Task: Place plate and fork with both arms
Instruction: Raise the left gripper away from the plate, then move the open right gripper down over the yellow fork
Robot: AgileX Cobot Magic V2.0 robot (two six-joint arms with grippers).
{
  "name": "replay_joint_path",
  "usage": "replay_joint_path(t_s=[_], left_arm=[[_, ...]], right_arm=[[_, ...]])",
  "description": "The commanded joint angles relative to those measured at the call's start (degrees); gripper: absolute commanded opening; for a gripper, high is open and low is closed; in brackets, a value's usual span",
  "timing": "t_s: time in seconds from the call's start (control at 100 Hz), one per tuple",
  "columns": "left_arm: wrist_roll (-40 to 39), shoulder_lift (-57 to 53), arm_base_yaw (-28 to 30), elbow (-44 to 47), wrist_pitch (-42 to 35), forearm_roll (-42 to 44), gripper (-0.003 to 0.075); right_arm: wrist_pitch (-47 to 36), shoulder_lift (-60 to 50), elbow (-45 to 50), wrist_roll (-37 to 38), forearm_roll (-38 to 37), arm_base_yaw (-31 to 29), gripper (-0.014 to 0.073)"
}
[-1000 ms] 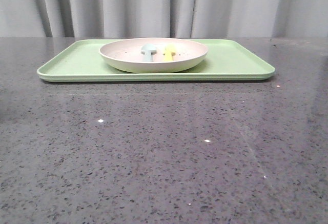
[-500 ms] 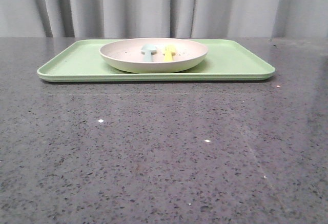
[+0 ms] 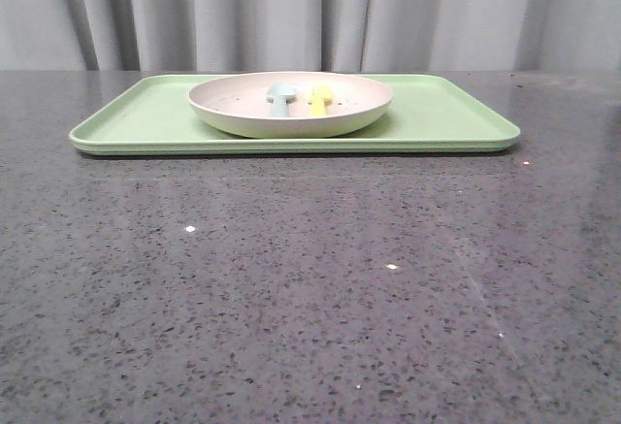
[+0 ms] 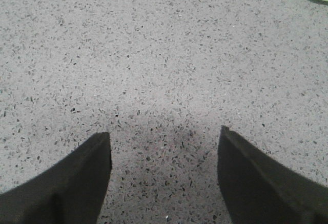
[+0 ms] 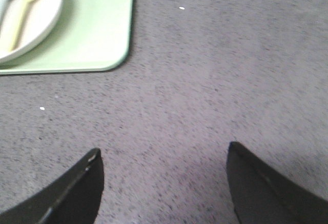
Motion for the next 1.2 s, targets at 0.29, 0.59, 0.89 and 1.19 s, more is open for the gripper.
replay_joint_path(t_s=[0.29, 0.59, 0.89, 1.19], left_arm=[[-0.8, -0.1, 0.1, -1.4, -1.8, -0.3, 0.0441], [-0.8, -0.1, 0.1, -1.4, -1.3, -0.3, 0.0441], [-0.8, -0.1, 0.1, -1.4, -1.3, -0.3, 0.0441], [-0.8, -0.1, 0.1, -1.4, -1.3, -0.3, 0.0441]], right_arm=[[-3.6, 22.3, -18.4, -2.7, 3.5, 10.5, 0.0505], [-3.4, 40.6, -33.7, 0.8, 3.2, 19.1, 0.0505], [-1.8, 55.8, -47.1, 10.4, -4.2, 25.2, 0.0505], [1.8, 65.4, -58.4, 23.5, -15.8, 29.3, 0.0505]])
